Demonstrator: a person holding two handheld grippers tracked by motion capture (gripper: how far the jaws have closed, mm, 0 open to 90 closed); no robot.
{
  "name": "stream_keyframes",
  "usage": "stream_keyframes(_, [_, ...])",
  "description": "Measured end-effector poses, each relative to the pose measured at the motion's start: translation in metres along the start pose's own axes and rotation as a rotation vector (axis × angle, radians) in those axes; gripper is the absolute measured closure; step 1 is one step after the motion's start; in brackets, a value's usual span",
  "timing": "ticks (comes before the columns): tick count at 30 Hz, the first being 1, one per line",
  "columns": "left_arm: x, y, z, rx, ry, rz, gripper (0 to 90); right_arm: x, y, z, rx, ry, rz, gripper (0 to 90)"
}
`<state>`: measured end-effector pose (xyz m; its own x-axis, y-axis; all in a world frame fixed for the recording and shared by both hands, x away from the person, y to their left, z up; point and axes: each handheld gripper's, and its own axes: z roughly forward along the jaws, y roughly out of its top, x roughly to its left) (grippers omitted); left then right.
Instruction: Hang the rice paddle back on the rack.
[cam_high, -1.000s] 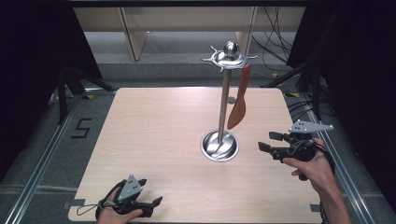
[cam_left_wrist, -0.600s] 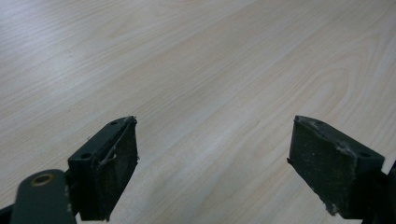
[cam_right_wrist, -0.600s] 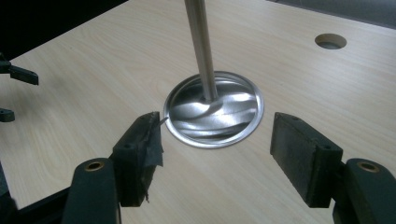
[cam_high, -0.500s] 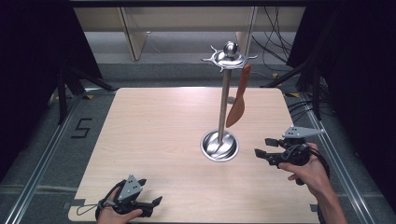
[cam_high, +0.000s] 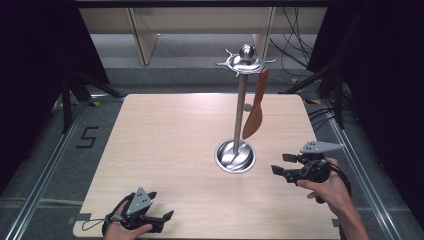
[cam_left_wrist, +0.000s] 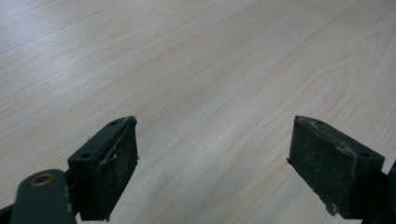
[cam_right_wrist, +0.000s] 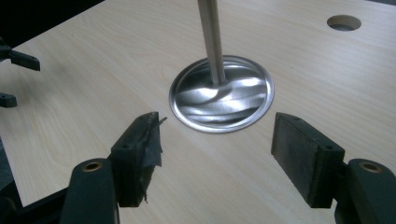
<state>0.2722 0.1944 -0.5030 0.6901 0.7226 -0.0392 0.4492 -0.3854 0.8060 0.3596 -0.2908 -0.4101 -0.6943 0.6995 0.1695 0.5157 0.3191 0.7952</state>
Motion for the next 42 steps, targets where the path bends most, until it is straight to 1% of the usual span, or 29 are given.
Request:
stream_keyframes(1, [0.002, 0.001, 0.000, -0.004, 0.000, 0.030, 14.8, 0.001, -0.001, 0.000, 0.005, 0.009, 0.016, 33.8])
stream_keyframes(2, [0.003, 0.001, 0.000, 0.001, 0.001, 0.045, 14.8, -0.001, -0.002, -0.001, 0.012, -0.015, -0.024, 33.8])
stream_keyframes(3, [0.003, 0.001, 0.000, 0.001, 0.001, 0.045, 14.8, -0.001, -0.002, -0.001, 0.012, -0.015, -0.024, 33.8])
stream_keyframes(4, [0.000, 0.000, 0.000, 0.002, -0.001, -0.002, 14.8, 0.000, -0.005, 0.001, 0.017, 0.002, 0.004, 33.8])
stream_keyframes(7, [0.000, 0.000, 0.000, 0.001, 0.000, 0.000, 14.8, 0.001, -0.008, 0.001, 0.020, 0.004, 0.016, 33.5])
stream_keyframes(8, [0.001, 0.000, -0.001, 0.012, 0.002, 0.013, 14.8, 0.001, -0.008, 0.001, 0.026, 0.006, 0.025, 33.5])
stream_keyframes(10, [0.000, 0.000, 0.000, -0.001, 0.000, 0.000, 14.8, 0.002, -0.010, 0.000, 0.033, -0.007, 0.033, 33.3])
stream_keyframes(12, [0.000, 0.000, 0.000, -0.006, -0.004, 0.001, 14.8, 0.001, -0.011, -0.001, 0.043, -0.006, 0.024, 33.3])
stream_keyframes(13, [0.000, 0.000, 0.000, 0.001, 0.001, 0.001, 14.8, 0.002, -0.012, 0.000, 0.036, 0.006, 0.036, 33.2])
stream_keyframes(14, [0.000, 0.000, 0.000, 0.001, 0.002, 0.002, 14.8, 0.001, -0.013, 0.000, 0.034, -0.002, 0.016, 33.3])
stream_keyframes(15, [0.000, 0.000, 0.000, 0.000, 0.001, 0.001, 14.8, 0.001, -0.013, 0.000, 0.038, -0.009, 0.015, 33.2])
stream_keyframes(16, [0.000, 0.000, 0.000, 0.001, 0.001, 0.001, 14.8, 0.001, -0.014, 0.001, 0.034, 0.007, 0.028, 33.2])
stream_keyframes(17, [0.000, 0.000, 0.000, 0.001, 0.001, 0.002, 14.8, -0.001, -0.015, 0.000, 0.028, -0.008, -0.007, 33.2])
stream_keyframes(18, [0.000, 0.000, 0.000, 0.001, 0.001, 0.001, 14.8, -0.001, -0.015, 0.000, 0.030, -0.006, -0.008, 33.1])
stream_keyframes(19, [0.000, 0.000, 0.000, 0.000, 0.001, 0.001, 14.8, 0.002, -0.016, 0.000, 0.040, 0.006, 0.025, 33.1])
stream_keyframes(21, [0.000, 0.000, 0.000, -0.001, 0.001, 0.000, 14.8, 0.001, -0.017, 0.000, 0.043, 0.002, 0.015, 33.1])
stream_keyframes(22, [0.001, 0.000, -0.001, 0.011, 0.002, 0.013, 14.8, 0.002, -0.018, 0.001, 0.041, -0.003, 0.020, 33.1])
stream_keyframes(26, [0.001, 0.000, -0.001, 0.009, 0.000, 0.014, 14.8, 0.003, -0.021, 0.003, 0.053, -0.002, 0.022, 32.9])
stream_keyframes(27, [0.001, 0.000, -0.001, 0.010, 0.000, 0.014, 14.8, 0.002, -0.022, 0.004, 0.059, -0.004, -0.008, 32.9])
stream_keyframes(28, [0.003, 0.001, -0.001, 0.010, 0.001, 0.055, 14.8, 0.002, -0.023, 0.004, 0.059, -0.007, -0.008, 32.8])
stream_keyframes(29, [0.005, 0.001, -0.001, 0.009, 0.002, 0.080, 14.8, 0.004, -0.024, 0.005, 0.061, -0.002, 0.022, 32.8])
stream_keyframes(30, [0.005, 0.001, -0.001, 0.009, 0.003, 0.080, 14.8, 0.005, -0.025, 0.004, 0.070, 0.000, 0.031, 32.8])
stream_keyframes(31, [0.005, 0.001, -0.001, 0.009, 0.002, 0.081, 14.8, 0.002, -0.025, 0.004, 0.059, -0.005, -0.010, 32.6])
stream_keyframes(33, [0.004, 0.001, -0.001, 0.010, 0.001, 0.077, 14.8, 0.002, -0.025, 0.004, 0.060, -0.004, -0.006, 32.6])
stream_keyframes(34, [0.005, 0.001, -0.001, 0.010, 0.002, 0.081, 14.8, 0.005, -0.027, 0.004, 0.056, 0.000, 0.027, 32.6])
stream_keyframes(37, [0.005, 0.001, -0.001, 0.009, 0.004, 0.080, 14.8, 0.005, -0.029, 0.005, 0.038, 0.001, 0.004, 32.2])
stream_keyframes(38, [0.004, 0.001, -0.001, 0.009, 0.003, 0.075, 14.8, 0.007, -0.030, 0.004, 0.058, 0.004, 0.024, 31.9])
stream_keyframes(40, [0.004, 0.001, -0.001, 0.003, 0.004, 0.073, 14.8, 0.007, -0.032, 0.006, 0.040, 0.013, 0.013, 31.5])
stream_keyframes(42, [0.003, 0.001, -0.001, 0.005, -0.003, 0.058, 14.8, 0.010, -0.035, 0.007, 0.072, 0.006, 0.015, 30.9])
